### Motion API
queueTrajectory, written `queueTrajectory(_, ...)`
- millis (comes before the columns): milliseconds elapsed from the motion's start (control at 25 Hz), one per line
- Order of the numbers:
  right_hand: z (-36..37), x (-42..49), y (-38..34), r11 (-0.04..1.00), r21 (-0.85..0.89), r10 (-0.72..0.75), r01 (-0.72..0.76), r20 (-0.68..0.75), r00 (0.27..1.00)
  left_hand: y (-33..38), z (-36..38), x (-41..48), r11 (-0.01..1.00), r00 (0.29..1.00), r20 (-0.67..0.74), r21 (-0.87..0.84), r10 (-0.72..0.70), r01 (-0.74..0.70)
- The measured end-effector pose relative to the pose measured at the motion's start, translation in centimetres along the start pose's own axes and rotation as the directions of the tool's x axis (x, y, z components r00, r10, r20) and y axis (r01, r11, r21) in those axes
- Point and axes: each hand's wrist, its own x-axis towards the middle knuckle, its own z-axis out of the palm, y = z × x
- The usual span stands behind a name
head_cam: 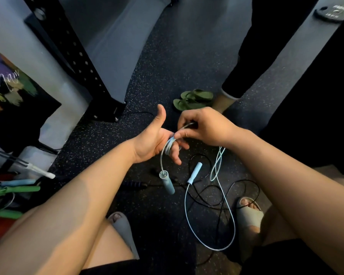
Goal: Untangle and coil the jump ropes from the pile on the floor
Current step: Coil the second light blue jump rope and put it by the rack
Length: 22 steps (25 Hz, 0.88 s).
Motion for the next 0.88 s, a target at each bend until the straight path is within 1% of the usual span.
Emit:
queueTrajectory(40,0.2,-0.1,0.4,0.999,0.037,0.015,-0.014,-0.016,1.000,0.2,-0.1,-0.1,0.999,1.000,0.020,-0.037,0.006,-0.005)
queueTrajectory(120,1.0,-0.6,1.3,0.990,0.104,0.100,-0.097,-0.026,0.995,0.8,-0.1,-0.4,0.989,0.999,0.032,-0.144,0.039,-0.034)
queueTrajectory(240,2.6,-1.3,2.2,0.952,0.181,0.253,-0.247,-0.010,0.967,1.2,-0.2,-0.5,0.931,0.994,-0.044,-0.348,0.104,-0.112)
queueTrajectory(280,3.2,-1.4,2.4,0.936,0.209,0.288,-0.283,0.003,0.958,1.3,-0.4,-0.6,0.892,0.988,-0.086,-0.426,0.125,-0.151)
queueTrajectory(360,4.4,-1.6,2.4,0.904,0.261,0.335,-0.339,0.058,0.940,1.2,-0.8,-0.6,0.778,0.966,-0.183,-0.575,0.182,-0.255)
queueTrajectory(400,4.8,-1.7,2.3,0.889,0.283,0.348,-0.360,0.095,0.933,1.2,-1.0,-0.7,0.718,0.949,-0.241,-0.622,0.204,-0.312)
queueTrajectory(480,5.6,-1.6,1.9,0.868,0.305,0.360,-0.393,0.161,0.919,1.0,-1.4,-0.6,0.645,0.907,-0.356,-0.643,0.225,-0.413)
queueTrajectory(600,5.7,-1.3,1.1,0.869,0.258,0.359,-0.423,0.258,0.897,0.9,-1.9,-0.3,0.603,0.838,-0.493,-0.603,0.234,-0.523)
queueTrajectory(680,5.1,-1.0,0.2,0.874,0.206,0.358,-0.440,0.339,0.870,0.7,-2.3,-0.1,0.630,0.802,-0.561,-0.551,0.208,-0.548)
queueTrajectory(760,3.9,-0.7,-1.0,0.884,0.173,0.344,-0.434,0.389,0.855,0.2,-2.5,0.2,0.741,0.777,-0.607,-0.442,0.167,-0.505)
queueTrajectory(800,3.0,-0.5,-1.6,0.901,0.139,0.332,-0.411,0.388,0.860,0.0,-2.5,0.4,0.809,0.777,-0.612,-0.377,0.147,-0.451)
queueTrajectory(840,2.2,-0.2,-2.2,0.926,0.094,0.309,-0.366,0.371,0.876,-0.3,-2.4,0.6,0.866,0.793,-0.596,-0.324,0.126,-0.381)
queueTrajectory(880,1.4,0.0,-2.7,0.950,0.046,0.275,-0.308,0.343,0.898,-0.6,-2.3,0.8,0.907,0.824,-0.556,-0.286,0.105,-0.308)
